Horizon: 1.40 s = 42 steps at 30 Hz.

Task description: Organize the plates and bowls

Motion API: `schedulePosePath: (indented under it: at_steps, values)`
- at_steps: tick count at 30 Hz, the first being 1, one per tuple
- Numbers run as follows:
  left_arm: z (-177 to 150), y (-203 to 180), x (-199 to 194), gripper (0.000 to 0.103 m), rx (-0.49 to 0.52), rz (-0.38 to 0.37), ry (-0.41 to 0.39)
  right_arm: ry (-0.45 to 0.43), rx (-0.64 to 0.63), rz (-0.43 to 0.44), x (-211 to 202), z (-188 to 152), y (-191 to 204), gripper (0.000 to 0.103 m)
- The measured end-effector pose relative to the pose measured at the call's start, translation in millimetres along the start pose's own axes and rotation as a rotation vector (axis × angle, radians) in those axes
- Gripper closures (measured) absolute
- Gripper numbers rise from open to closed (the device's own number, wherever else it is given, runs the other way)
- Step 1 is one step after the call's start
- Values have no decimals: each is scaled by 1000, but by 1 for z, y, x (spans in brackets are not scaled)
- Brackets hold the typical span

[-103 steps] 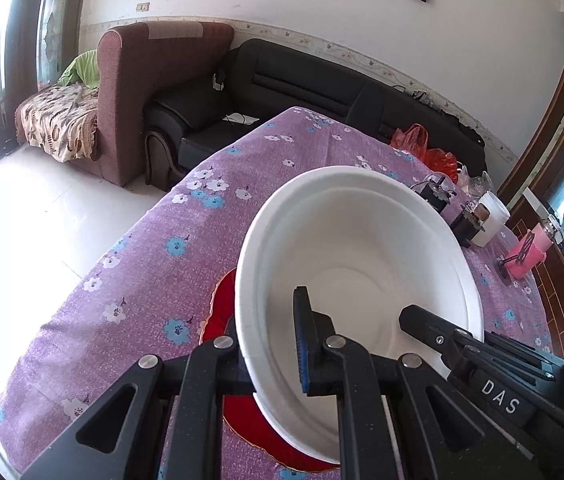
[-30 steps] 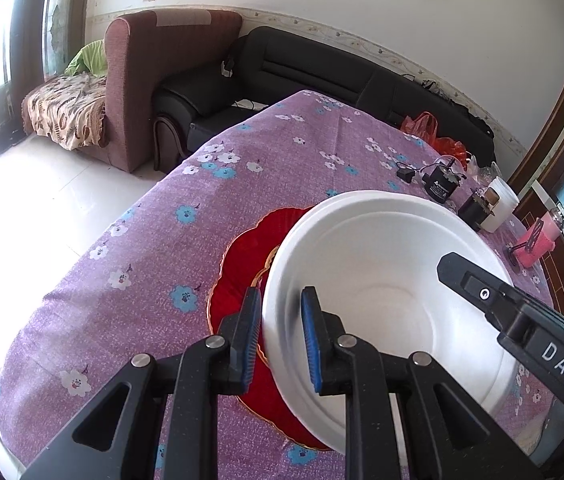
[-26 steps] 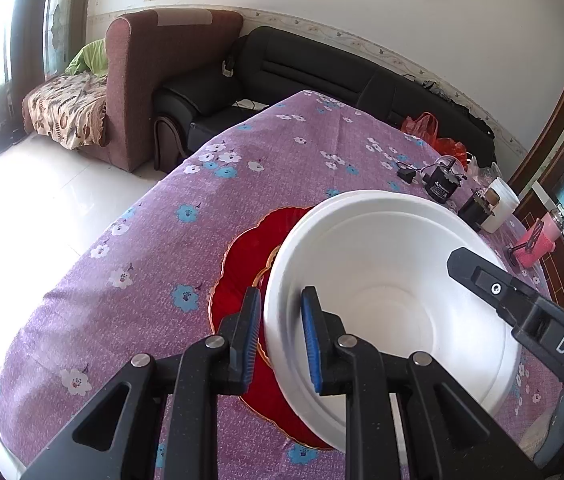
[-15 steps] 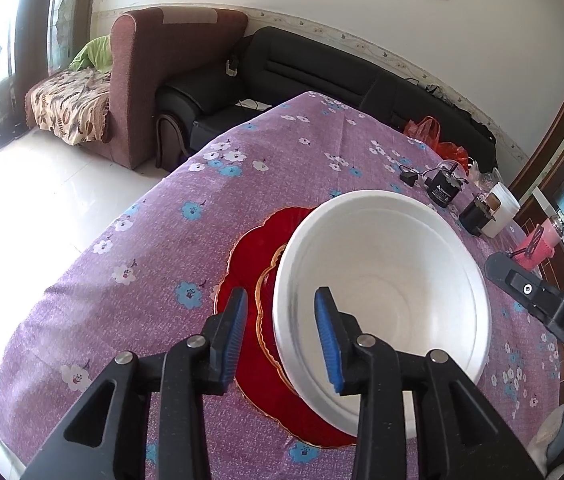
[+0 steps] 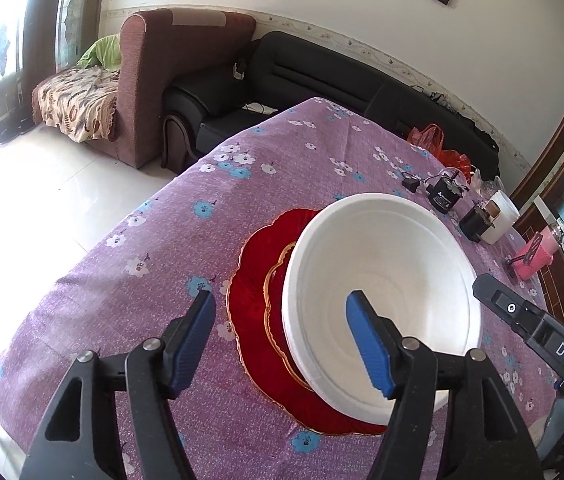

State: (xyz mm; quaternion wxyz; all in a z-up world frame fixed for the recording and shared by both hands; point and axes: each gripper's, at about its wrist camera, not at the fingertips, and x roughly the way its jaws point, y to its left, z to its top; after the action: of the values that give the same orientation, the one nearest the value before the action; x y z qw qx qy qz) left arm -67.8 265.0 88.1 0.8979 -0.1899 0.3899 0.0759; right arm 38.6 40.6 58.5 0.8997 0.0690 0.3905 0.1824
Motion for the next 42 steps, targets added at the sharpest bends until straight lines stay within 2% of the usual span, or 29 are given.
schedulePosePath:
  at_steps: [2,8,20,26,42]
  values:
    - [-1,0,-2,29,1,-1,-1,1,9,2,-1,-1,-3,64]
    - [-6,-2,-6,23,1,8,15,0,27,4,-7,-7,-8,63]
    - [-16,-9,-27,20,22,39,-11,-21,16,16,-27,-20,-9,57]
    - [-23,-15,-38,20,42,38,-23,-31,22,21,-37,-29,-12,50]
    - [-47,-46,-67,18,140,72,-77,-53,46,38,-63,-55,-29,49]
